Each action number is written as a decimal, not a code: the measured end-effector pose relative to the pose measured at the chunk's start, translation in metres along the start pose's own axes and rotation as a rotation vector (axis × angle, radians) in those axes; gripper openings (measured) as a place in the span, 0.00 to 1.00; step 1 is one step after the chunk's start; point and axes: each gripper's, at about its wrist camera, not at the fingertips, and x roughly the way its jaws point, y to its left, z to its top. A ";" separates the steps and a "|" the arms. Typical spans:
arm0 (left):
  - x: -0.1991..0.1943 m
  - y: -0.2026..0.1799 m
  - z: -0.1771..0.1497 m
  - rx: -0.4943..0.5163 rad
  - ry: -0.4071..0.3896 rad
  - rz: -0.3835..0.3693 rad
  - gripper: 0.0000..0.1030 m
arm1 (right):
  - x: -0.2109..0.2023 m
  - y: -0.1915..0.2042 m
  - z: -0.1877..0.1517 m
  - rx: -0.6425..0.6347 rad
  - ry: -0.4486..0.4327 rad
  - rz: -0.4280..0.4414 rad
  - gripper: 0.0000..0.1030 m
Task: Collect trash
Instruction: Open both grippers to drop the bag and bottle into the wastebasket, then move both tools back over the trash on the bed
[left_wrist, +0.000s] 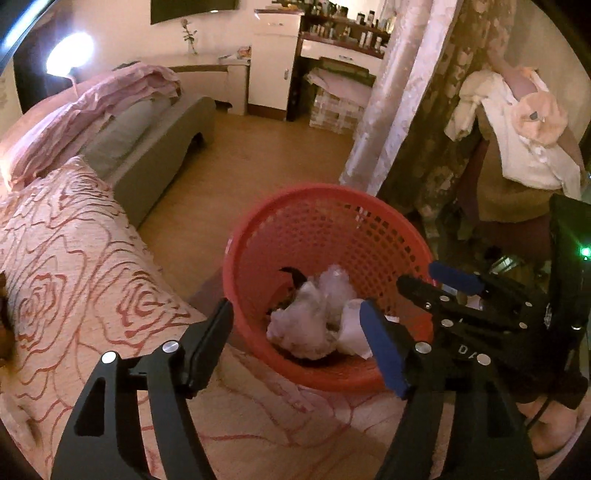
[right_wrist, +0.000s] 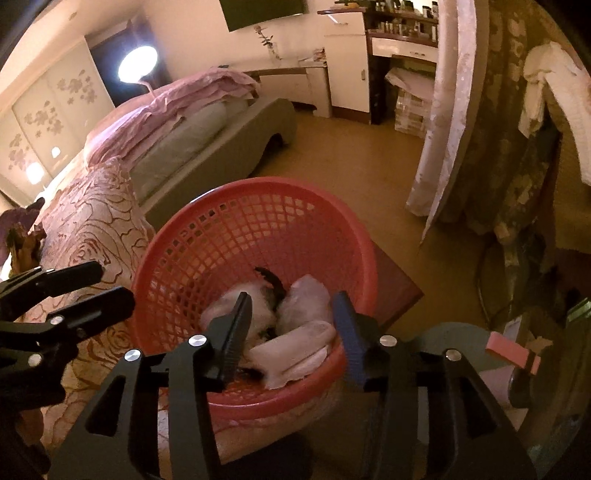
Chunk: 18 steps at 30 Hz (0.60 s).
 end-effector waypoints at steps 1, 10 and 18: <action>-0.003 0.002 -0.001 -0.006 -0.006 0.005 0.67 | -0.001 0.001 0.000 0.001 -0.003 -0.001 0.45; -0.030 0.018 -0.009 -0.065 -0.058 0.037 0.67 | -0.019 0.005 -0.006 0.001 -0.039 0.003 0.46; -0.055 0.029 -0.028 -0.094 -0.095 0.072 0.67 | -0.036 0.016 -0.011 -0.012 -0.069 0.039 0.55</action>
